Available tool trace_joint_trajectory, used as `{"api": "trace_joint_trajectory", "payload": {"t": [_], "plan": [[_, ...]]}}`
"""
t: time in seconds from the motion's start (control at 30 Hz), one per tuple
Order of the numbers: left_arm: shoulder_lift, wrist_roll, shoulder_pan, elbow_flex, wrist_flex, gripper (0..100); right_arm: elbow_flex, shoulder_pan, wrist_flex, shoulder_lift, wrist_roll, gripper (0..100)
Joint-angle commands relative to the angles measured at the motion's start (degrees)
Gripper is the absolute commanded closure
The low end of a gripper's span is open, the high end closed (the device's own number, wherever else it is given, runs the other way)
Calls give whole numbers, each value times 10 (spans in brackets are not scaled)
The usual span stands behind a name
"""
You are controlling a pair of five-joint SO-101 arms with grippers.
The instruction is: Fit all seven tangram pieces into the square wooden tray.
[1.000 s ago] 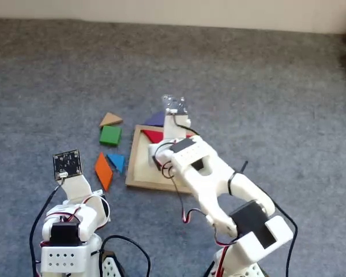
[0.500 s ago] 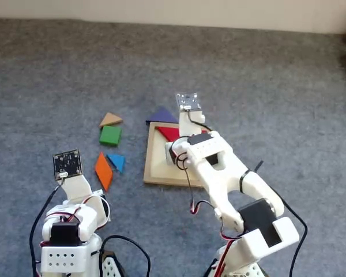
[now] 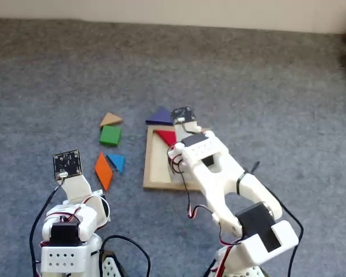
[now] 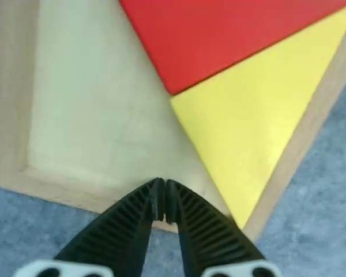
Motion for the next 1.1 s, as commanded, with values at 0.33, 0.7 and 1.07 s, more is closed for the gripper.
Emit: {"api": "trace_joint_trajectory", "payload": {"t": [0.33,0.7,1.07], "plan": [[-29,-3,-7,12,4,993,7,-30,67,4,9,965],[-29,-3,-7,12,4,993,13,-22,62,-196,9,965],[-29,-3,-7,12,4,993,14,102,40,-383,4,965]]}}
